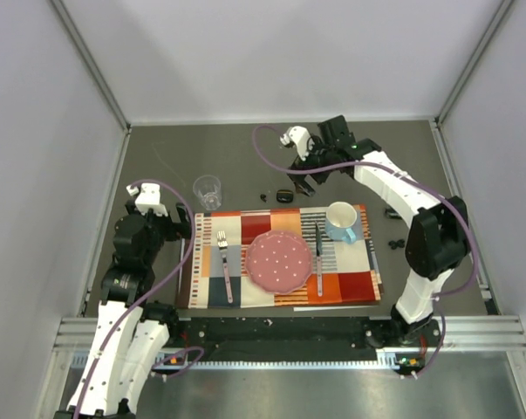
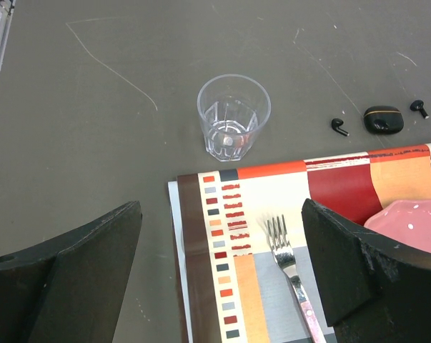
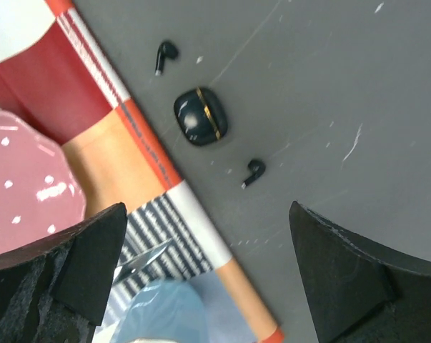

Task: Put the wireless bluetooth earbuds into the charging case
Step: Pick up the charging case at the center of the board.

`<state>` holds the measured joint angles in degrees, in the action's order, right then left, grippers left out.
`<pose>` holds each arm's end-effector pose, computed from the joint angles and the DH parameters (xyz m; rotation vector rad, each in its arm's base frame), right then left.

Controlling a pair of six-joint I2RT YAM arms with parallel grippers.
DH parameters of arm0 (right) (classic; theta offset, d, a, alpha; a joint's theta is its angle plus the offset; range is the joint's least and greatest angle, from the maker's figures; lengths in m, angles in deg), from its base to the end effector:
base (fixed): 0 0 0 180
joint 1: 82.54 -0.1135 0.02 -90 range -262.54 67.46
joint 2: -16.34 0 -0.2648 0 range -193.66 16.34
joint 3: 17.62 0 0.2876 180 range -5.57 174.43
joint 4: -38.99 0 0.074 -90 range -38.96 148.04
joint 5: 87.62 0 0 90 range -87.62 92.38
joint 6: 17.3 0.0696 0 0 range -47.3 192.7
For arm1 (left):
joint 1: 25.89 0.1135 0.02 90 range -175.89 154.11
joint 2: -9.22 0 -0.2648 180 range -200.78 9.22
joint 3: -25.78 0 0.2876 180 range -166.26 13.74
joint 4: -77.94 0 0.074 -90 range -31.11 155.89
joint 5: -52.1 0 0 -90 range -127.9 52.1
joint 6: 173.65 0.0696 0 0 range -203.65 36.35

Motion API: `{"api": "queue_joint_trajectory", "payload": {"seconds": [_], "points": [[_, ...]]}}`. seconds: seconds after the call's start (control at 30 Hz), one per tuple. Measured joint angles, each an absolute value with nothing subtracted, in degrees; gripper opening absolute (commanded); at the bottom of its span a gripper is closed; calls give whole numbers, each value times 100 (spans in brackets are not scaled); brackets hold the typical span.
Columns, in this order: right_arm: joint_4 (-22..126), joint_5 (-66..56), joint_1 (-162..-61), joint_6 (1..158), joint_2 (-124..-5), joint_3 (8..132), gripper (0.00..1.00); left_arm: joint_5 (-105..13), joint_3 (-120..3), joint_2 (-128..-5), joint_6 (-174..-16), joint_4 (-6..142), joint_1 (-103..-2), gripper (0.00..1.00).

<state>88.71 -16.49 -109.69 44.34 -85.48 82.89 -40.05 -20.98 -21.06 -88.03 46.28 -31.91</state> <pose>0.3899 0.2252 0.2574 -1.2589 2.0852 0.3950 0.2042 -0.0242 0.2910 0.0527 1.8378 -0.1618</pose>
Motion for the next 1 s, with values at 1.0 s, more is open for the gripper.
{"api": "queue_joint_trajectory", "payload": {"seconds": [1.0], "points": [[8112,-2086,-11140,2462,-10188,8840,92,-4113,-2098,-2091,-8711,4645,-3193,99]]}}
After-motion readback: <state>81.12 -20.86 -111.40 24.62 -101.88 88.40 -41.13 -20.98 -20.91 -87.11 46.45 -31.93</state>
